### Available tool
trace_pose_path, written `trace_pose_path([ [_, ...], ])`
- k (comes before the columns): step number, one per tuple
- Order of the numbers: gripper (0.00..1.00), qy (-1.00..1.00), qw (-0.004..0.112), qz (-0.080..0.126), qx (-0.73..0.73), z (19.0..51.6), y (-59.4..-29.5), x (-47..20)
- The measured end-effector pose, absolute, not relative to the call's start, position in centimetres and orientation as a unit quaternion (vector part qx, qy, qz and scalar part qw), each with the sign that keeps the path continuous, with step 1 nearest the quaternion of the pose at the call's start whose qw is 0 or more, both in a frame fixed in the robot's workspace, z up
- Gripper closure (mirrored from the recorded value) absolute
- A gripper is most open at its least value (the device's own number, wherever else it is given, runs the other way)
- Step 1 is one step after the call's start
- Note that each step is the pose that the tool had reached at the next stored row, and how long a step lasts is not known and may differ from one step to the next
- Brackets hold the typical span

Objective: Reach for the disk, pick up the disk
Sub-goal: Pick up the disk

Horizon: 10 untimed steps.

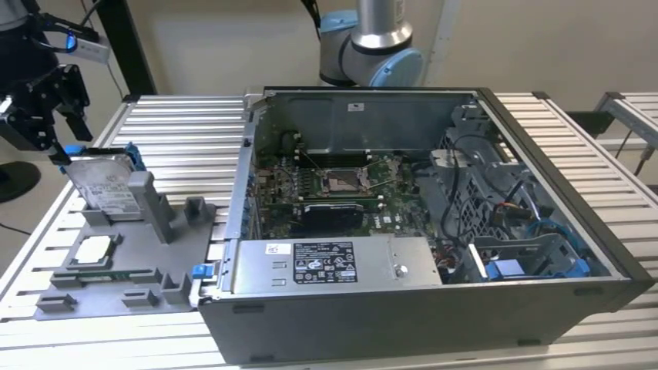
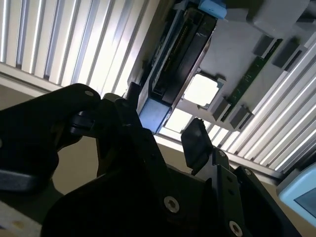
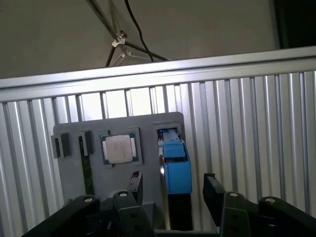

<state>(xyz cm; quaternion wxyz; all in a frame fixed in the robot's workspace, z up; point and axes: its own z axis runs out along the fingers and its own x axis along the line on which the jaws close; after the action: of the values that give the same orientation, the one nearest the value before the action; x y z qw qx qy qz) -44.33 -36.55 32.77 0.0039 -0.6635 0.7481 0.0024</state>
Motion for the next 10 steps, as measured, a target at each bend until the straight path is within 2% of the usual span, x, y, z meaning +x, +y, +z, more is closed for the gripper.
trace_pose_path([
  [10,0.0,0.748,0.004,0.002,-0.664,32.23,-36.55,-44.32],
])
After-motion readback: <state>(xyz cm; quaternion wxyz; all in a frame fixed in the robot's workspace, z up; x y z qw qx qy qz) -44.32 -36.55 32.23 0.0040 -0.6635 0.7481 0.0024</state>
